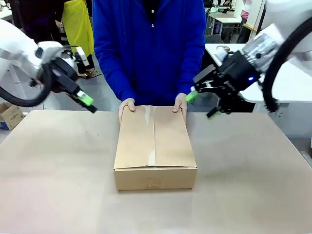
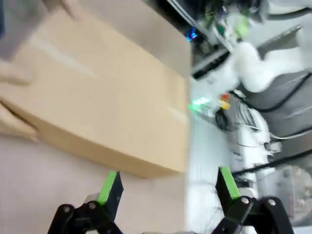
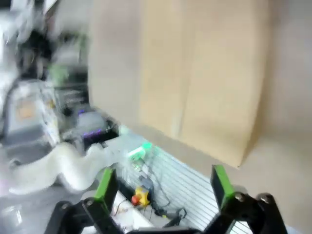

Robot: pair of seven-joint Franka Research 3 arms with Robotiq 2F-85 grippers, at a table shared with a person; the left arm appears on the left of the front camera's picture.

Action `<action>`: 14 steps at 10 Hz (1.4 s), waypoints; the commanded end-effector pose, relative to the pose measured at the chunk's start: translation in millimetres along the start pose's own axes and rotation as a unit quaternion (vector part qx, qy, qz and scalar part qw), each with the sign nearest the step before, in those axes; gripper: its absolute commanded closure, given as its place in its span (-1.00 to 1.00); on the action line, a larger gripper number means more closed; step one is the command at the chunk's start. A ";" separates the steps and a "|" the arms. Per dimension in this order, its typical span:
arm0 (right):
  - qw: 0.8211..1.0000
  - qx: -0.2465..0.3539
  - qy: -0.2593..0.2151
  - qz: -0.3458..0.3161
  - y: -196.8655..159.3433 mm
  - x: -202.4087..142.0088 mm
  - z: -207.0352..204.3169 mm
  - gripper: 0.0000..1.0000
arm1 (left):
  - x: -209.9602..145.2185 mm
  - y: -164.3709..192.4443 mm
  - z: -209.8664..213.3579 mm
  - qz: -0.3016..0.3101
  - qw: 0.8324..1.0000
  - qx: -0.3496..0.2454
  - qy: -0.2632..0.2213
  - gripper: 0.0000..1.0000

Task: Pack the gift set into the box.
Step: Press and hold the closed box until the human finishes sealing it.

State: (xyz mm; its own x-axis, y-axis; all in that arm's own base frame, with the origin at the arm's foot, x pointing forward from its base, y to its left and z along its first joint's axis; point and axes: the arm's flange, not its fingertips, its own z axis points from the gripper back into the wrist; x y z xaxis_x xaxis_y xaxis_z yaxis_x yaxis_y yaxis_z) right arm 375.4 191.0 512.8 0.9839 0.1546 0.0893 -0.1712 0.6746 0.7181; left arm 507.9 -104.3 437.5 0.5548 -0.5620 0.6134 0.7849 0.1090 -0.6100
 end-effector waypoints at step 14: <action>0.877 0.143 -0.119 0.442 -67.5 59.0 -71.6 -1.00 | -8.8 41.6 -88.6 -0.180 0.967 0.022 -0.182 -1.00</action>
State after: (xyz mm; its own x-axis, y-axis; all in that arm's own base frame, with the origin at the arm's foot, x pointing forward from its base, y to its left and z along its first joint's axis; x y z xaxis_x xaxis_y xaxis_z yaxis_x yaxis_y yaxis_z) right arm 427.5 204.8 438.3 0.6364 0.3207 0.7015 -0.7708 0.2964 0.5639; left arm 519.2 -147.3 373.1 0.3958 -0.2279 0.8896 0.9138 0.0017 -0.4062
